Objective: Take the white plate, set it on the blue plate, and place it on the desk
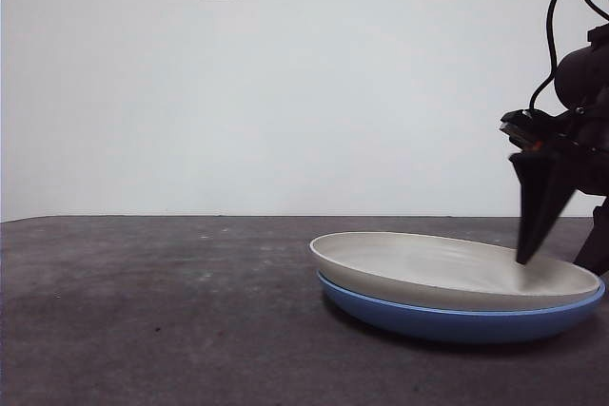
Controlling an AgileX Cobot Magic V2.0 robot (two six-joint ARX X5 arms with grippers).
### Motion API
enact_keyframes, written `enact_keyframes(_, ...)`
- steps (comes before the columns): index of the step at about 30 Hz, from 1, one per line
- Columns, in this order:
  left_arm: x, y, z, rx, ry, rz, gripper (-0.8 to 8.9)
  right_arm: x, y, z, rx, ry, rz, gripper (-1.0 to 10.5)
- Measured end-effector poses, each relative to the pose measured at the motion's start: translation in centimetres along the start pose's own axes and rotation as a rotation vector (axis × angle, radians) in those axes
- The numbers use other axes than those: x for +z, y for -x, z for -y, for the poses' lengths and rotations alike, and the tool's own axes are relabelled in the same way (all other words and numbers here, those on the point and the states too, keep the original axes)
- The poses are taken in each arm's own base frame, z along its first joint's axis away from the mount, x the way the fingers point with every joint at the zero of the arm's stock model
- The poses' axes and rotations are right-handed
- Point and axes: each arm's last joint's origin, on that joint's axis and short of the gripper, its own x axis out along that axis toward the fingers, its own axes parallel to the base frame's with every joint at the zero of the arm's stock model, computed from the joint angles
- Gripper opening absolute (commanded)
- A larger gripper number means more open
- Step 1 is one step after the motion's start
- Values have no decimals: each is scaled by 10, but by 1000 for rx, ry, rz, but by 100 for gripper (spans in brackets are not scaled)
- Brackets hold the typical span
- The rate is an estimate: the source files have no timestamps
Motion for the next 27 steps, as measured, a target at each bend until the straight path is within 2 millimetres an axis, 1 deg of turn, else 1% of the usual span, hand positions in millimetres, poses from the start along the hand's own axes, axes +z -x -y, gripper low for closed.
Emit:
enact_keyframes(3, 0, 0, 0, 0, 0, 0, 635, 0, -3, 2, -8, -8, -12, 98)
enact_keyframes(5, 0, 0, 0, 0, 0, 0, 635, 1, -6, 4, -10, -16, -26, 3)
enact_keyframes(14, 0, 0, 0, 0, 0, 0, 635, 0, -7, 6, -2, -29, -39, 5)
enact_keyframes(18, 0, 0, 0, 0, 0, 0, 635, 0, -6, 5, 56, -42, -45, 5)
enact_keyframes(22, 0, 0, 0, 0, 0, 0, 635, 8, 4, -4, 70, -39, -23, 5)
enact_keyframes(27, 0, 0, 0, 0, 0, 0, 635, 19, 11, -27, 76, -2, 10, 5)
